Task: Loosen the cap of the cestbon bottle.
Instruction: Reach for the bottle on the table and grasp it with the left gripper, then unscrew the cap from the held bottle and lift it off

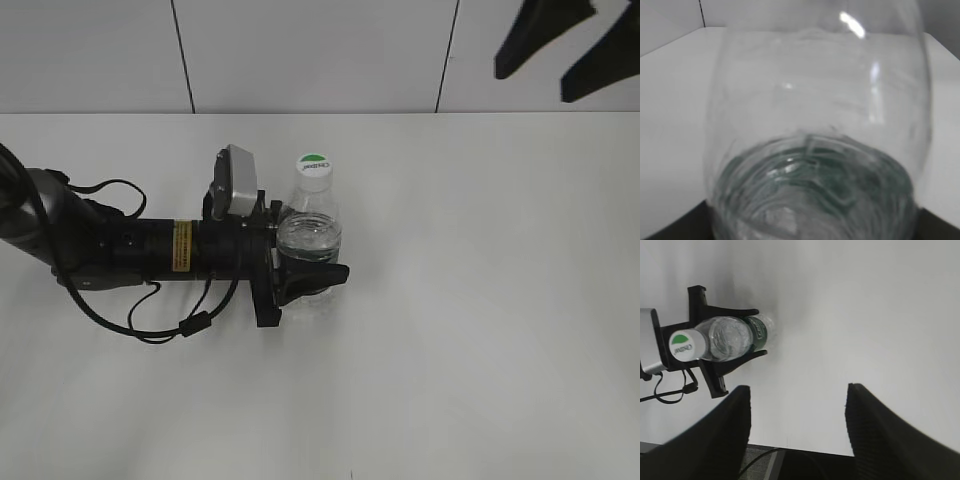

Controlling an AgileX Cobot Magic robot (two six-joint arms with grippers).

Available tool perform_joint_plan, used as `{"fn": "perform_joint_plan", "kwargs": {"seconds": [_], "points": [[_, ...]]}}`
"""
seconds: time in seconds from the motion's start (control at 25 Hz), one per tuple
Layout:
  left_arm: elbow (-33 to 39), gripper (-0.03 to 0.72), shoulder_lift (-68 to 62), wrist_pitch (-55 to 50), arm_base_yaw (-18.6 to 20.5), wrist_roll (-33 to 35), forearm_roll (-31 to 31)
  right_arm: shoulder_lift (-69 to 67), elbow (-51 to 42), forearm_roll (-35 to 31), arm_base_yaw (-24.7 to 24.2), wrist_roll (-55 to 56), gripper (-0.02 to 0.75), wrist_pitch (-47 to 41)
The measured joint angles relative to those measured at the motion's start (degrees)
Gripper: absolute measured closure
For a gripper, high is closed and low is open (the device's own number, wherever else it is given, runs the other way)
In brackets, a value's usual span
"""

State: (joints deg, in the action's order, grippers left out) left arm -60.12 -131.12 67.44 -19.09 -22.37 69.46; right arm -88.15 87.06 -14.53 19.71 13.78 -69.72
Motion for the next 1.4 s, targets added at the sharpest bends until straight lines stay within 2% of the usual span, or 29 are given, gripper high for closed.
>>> {"fn": "perform_joint_plan", "kwargs": {"seconds": [0.24,0.52,0.72,1.4], "points": [[0.0,0.279,0.0,0.0,0.0,0.0,0.0,-8.3,6.5,0.0,6.3,5.0,0.280,0.0],[0.0,0.279,0.0,0.0,0.0,0.0,0.0,-16.9,13.2,-0.9,10.6,8.3,0.280,0.0],[0.0,0.279,0.0,0.0,0.0,0.0,0.0,-21.3,16.3,-2.5,12.1,8.9,0.281,0.0],[0.0,0.279,0.0,0.0,0.0,0.0,0.0,-25.3,16.8,-3.8,14.6,9.3,0.282,-0.1]]}}
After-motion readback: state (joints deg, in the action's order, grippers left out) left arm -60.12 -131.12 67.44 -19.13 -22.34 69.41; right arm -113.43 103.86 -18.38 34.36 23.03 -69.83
